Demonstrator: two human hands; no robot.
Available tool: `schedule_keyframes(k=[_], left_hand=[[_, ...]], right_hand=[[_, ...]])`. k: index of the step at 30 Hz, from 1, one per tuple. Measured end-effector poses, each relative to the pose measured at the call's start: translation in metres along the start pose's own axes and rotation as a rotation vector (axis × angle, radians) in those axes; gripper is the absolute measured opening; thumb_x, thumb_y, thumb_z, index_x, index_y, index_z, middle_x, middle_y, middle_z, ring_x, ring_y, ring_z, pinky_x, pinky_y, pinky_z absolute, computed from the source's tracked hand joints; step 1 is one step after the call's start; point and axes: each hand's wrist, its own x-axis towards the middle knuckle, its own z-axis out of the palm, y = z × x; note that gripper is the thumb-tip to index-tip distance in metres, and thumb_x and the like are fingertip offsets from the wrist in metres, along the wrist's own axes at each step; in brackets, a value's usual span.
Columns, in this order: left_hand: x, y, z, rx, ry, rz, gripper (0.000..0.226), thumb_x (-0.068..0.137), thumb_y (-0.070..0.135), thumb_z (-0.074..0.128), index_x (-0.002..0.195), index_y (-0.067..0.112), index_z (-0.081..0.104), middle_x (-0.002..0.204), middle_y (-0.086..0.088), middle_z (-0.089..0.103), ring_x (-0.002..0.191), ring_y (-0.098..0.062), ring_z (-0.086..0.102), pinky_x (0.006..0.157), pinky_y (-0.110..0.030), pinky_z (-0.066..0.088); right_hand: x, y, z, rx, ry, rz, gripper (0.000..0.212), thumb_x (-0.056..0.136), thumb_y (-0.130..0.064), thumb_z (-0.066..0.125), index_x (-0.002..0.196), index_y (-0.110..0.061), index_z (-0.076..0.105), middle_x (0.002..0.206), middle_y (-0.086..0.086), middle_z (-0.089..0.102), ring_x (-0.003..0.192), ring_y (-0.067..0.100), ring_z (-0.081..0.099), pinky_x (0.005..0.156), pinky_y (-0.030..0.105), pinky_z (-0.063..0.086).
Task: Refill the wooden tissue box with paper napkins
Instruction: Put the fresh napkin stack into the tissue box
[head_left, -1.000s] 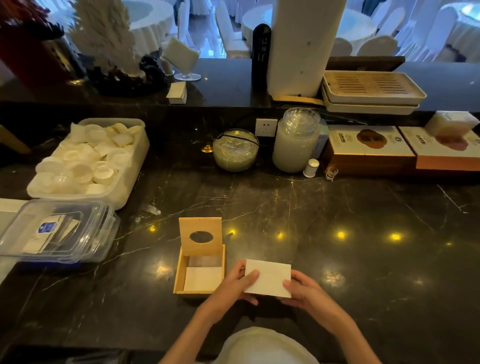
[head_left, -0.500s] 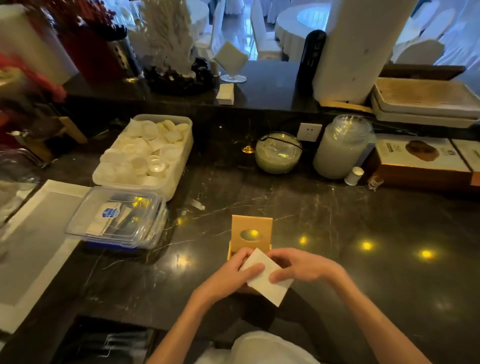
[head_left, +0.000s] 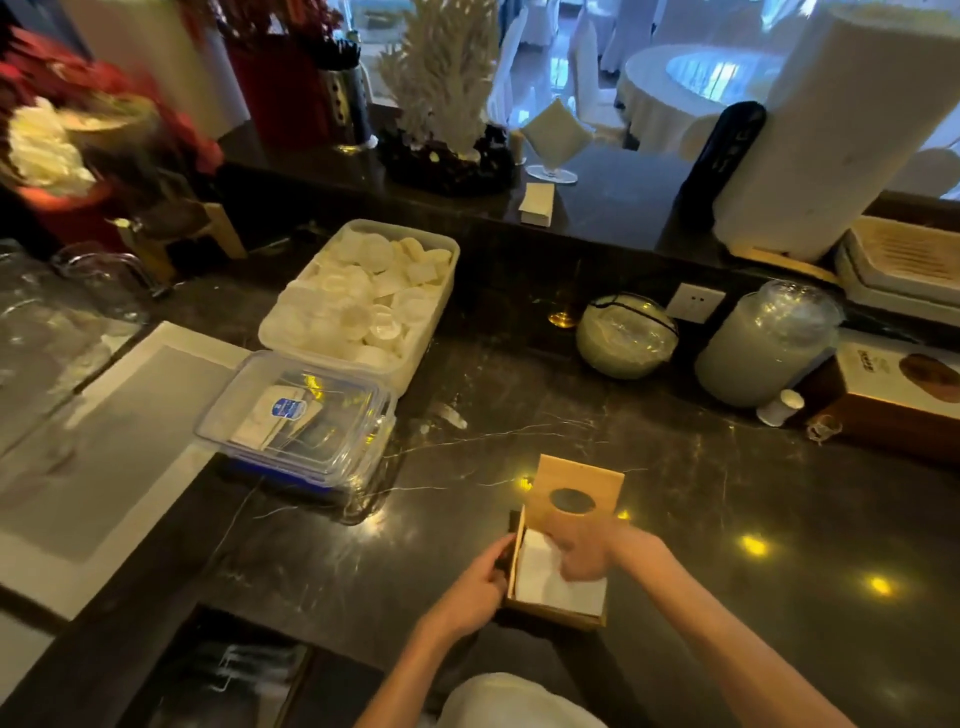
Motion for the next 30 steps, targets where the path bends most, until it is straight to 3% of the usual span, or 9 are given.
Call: schedule_keyframes(k=[5,8,10,14,17,25,30], left_hand=[[0.001,-0.005,-0.003,-0.034,-0.060,-0.048,0.065,0.093,0.003,0.049,0.142,0.042,0.030,0.123,0.014,0.054,0.113,-0.005,0.055,0.088,-0.024,0.053],[0.005,-0.009,-0.003,-0.010,-0.072,-0.027,0.068,0.089,0.014,0.057,0.146,0.040,0.030,0.134,0.009,0.052,0.122,-0.011,0.052,0.105,-0.037,0.047],[0.008,-0.012,-0.004,-0.001,-0.060,-0.033,0.073,0.087,0.018,0.060,0.149,0.038,0.026,0.143,0.004,0.047,0.125,-0.015,0.051,0.108,-0.043,0.044],[0.011,-0.012,-0.004,0.036,-0.043,-0.021,0.076,0.087,0.015,0.062,0.149,0.041,0.025,0.148,0.005,0.041,0.128,-0.016,0.048,0.107,-0.045,0.046],[0.013,-0.013,-0.006,0.051,-0.052,-0.029,0.078,0.088,0.008,0.058,0.150,0.038,0.023,0.149,0.004,0.037,0.131,-0.019,0.044,0.108,-0.046,0.044],[0.015,-0.015,-0.002,0.076,-0.057,-0.007,0.075,0.093,0.005,0.052,0.152,0.035,0.018,0.153,0.004,0.027,0.129,-0.012,0.040,0.110,-0.040,0.041],[0.016,-0.016,0.000,0.110,-0.059,0.011,0.076,0.094,0.006,0.049,0.152,0.042,0.015,0.156,0.006,0.020,0.141,-0.019,0.031,0.115,-0.047,0.035]], right_hand=[[0.017,-0.003,0.007,0.039,-0.064,0.057,0.043,0.087,-0.015,0.053,0.129,-0.020,0.054,0.129,0.006,0.058,0.123,0.025,0.051,0.105,0.040,0.041],[0.022,-0.006,0.009,0.061,-0.093,0.073,0.037,0.090,-0.015,0.048,0.125,-0.015,0.057,0.127,0.010,0.059,0.120,0.025,0.053,0.103,0.039,0.042],[0.025,-0.008,0.009,0.057,-0.107,0.091,0.036,0.093,-0.014,0.046,0.127,-0.010,0.056,0.129,0.012,0.058,0.120,0.026,0.053,0.103,0.038,0.041],[0.029,-0.009,0.011,0.068,-0.154,0.129,0.037,0.095,-0.012,0.046,0.130,-0.006,0.053,0.133,0.013,0.055,0.124,0.028,0.050,0.104,0.038,0.037],[0.031,-0.006,0.016,0.090,-0.167,0.154,0.039,0.093,-0.018,0.047,0.131,-0.012,0.052,0.134,0.010,0.055,0.123,0.027,0.050,0.105,0.040,0.037],[0.036,-0.008,0.031,0.230,-0.038,0.190,0.033,0.089,-0.022,0.046,0.117,-0.012,0.060,0.110,0.009,0.061,0.107,0.024,0.058,0.094,0.037,0.046],[0.036,-0.016,0.043,0.170,0.050,0.204,0.035,0.087,-0.027,0.050,0.118,-0.014,0.057,0.117,0.010,0.063,0.106,0.028,0.059,0.094,0.038,0.049]])
